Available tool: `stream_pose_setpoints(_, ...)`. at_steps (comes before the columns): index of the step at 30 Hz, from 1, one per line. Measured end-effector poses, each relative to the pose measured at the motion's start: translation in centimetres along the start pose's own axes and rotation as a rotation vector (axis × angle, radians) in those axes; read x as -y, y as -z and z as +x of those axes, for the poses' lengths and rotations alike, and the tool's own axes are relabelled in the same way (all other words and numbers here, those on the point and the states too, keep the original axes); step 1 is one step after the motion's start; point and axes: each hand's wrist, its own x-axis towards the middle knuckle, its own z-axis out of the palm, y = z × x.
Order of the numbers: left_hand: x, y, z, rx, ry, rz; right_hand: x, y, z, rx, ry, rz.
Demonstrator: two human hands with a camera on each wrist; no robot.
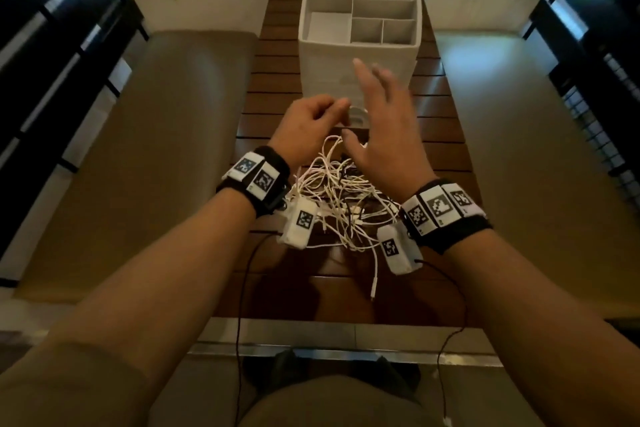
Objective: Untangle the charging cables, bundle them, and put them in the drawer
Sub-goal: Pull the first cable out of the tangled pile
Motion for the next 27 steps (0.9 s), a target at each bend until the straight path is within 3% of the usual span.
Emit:
stream_pose_setpoints(2, -1.4, 0.2, -0.2, 0.062, -0.021, -0.021, -0.1, -0.1, 0.8, 0.181, -0.002, 0.117)
stream_pose_setpoints(4, -2.1, 0.6, -0.6, 0.045, -0.044, -0.019, -0.7, 0.5, 1.6, 0.189, -0.026, 0.137)
stream_pose_setpoints(10, 0.4, 2.0, -1.9, 0.046, 0.058, -0.02, 0.4, 4.3, 3.9, -0.092, 0.029, 0.316)
stream_pose_setpoints(12, 1.7, 2.0, -2.4, 0.067, 0.096, -0.022, 1.6, 6.0, 5.4, -0.251, 0.049, 0.444)
stream_pose_setpoints(14, 3.3, 2.3, -3.0, 0.036, 0.172, -0.033, 2.2, 8.6, 6.9, -0.449, 0.032, 0.552)
stream_pose_setpoints(16, 4.3, 2.7, -3.6, -0.027, 0.244, -0.074, 2.2, 10.6, 7.6, -0.505, 0.037, 0.569)
stream_pose_setpoints(19, 3.6, 3.4, -3.8, -0.091, 0.248, -0.122, 1.9, 10.6, 6.7, -0.351, 0.029, 0.492)
stream_pose_setpoints(21, 2.2, 3.9, -3.5, -0.131, 0.213, -0.063, 1.3, 9.2, 5.7, -0.223, -0.07, 0.32)
stream_pose_setpoints(25, 0.7, 4.7, -3.3, -0.12, 0.277, -0.101, -1.5, 6.4, 3.3, 0.286, -0.313, -0.109)
stream_pose_setpoints(27, 0.5, 4.6, -3.3, -0.094, 0.322, -0.103, -2.0, 5.0, 2.2, 0.343, -0.364, -0.211)
